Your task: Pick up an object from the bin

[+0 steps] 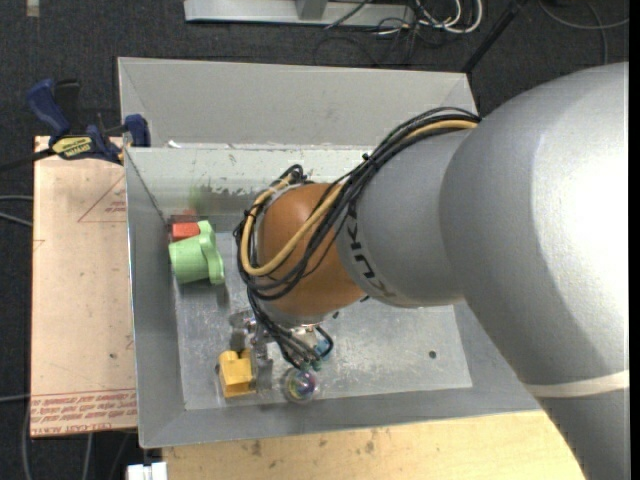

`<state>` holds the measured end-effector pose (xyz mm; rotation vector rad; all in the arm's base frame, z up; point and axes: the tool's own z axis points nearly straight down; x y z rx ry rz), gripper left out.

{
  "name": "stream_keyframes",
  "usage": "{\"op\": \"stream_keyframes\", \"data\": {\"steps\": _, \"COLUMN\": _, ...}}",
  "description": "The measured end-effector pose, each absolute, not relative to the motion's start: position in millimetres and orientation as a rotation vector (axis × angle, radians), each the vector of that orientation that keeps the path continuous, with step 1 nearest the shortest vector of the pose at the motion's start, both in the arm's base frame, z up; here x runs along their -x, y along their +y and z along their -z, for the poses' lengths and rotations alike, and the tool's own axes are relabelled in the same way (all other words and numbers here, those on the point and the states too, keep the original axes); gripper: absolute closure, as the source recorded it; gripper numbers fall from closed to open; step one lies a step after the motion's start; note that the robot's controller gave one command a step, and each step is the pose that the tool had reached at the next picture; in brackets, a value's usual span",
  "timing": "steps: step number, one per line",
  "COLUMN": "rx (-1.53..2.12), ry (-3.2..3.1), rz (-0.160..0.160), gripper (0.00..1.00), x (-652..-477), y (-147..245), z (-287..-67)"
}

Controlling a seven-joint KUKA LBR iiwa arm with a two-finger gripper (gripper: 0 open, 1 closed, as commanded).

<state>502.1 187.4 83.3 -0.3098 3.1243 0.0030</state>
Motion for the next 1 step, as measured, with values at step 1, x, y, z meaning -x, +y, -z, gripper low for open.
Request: {"op": "stream_keyframes", "data": {"steps": 1, "rx": 0.276, "ry": 3.119, "rz": -0.006, "gripper": 1.00, "x": -518.9, "y": 189.6, "z": -219.3}}
